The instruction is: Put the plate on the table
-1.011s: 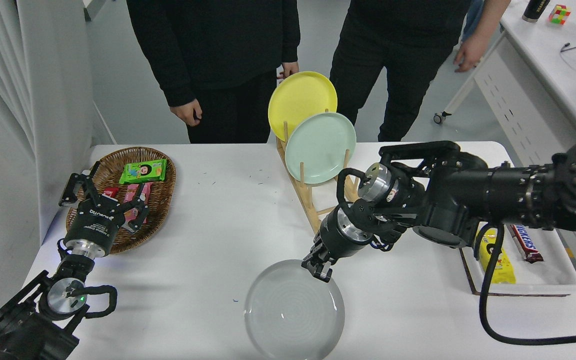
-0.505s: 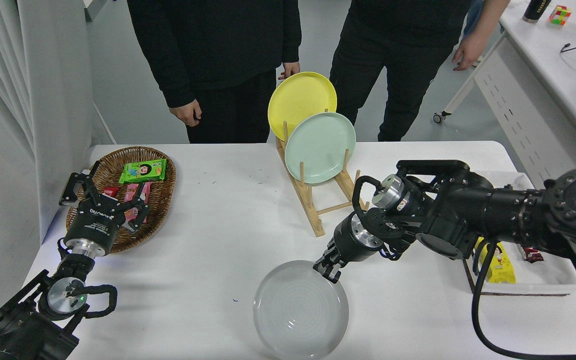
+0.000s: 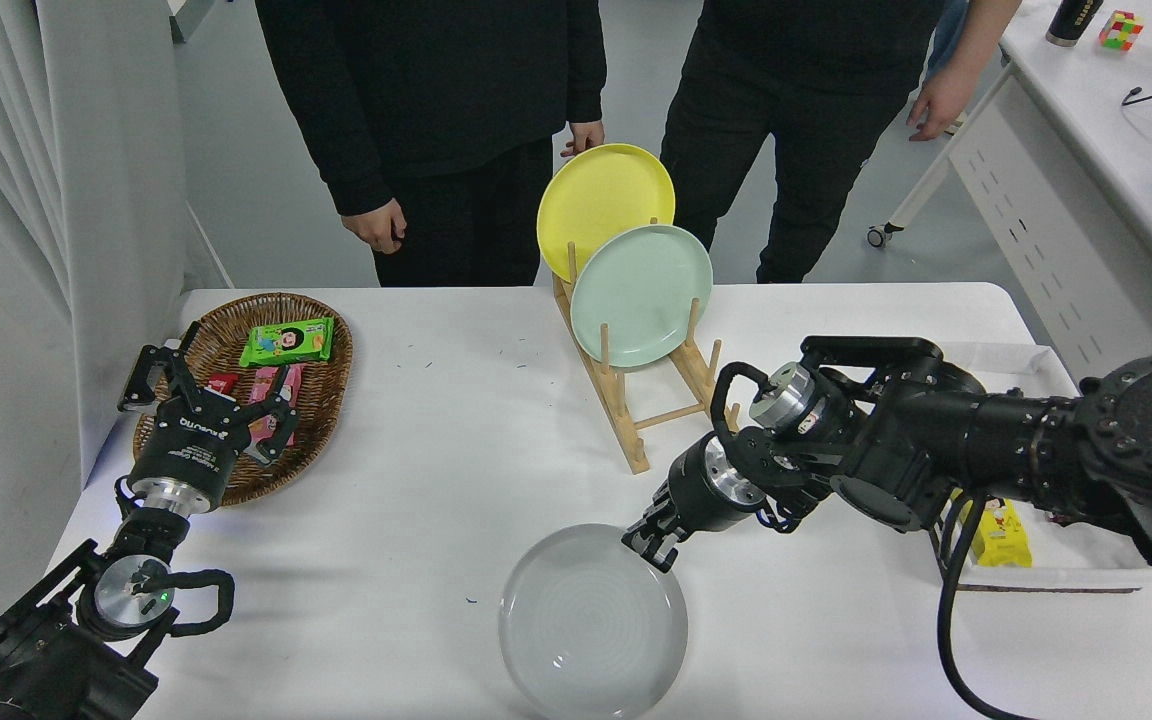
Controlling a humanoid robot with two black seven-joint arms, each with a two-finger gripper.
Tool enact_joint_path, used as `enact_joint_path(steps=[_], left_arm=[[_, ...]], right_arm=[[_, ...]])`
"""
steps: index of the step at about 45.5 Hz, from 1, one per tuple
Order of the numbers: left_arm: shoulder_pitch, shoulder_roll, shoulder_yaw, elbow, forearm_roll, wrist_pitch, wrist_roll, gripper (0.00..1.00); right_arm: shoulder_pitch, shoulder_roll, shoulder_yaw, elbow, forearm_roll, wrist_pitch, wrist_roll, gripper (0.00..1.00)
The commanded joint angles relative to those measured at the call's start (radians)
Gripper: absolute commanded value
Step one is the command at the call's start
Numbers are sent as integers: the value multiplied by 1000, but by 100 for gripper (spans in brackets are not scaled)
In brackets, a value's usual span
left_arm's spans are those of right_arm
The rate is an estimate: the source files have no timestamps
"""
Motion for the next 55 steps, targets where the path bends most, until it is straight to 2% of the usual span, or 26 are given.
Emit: enact_joint_path(steps=[1,31,33,36,46,49,50,55], left_arm=[[0,0,0,0,0,0,1,98],[0,0,0,0,0,0,0,98],[0,0,0,0,0,0,0,98],[0,0,0,0,0,0,1,98],[0,0,0,1,0,0,0,98],[0,0,0,1,0,0,0,98],[0,0,0,0,0,0,1,98],[0,0,0,0,0,0,0,98]], right_arm=[[-12,9,2,-6,9,8,1,0],[-34,19,2,-44,-8,11,8,0],[-34,19,0,-44,-8,11,8,20],[-34,22,0,-44,-10,19,10,71],[-34,28,-1,-44,-39,47,10,79],[-32,26,0,-44,-39,56,10,97],[-32,26,0,-44,-39,59,10,99],[-23,23,0,-44,-42,103,8,99]])
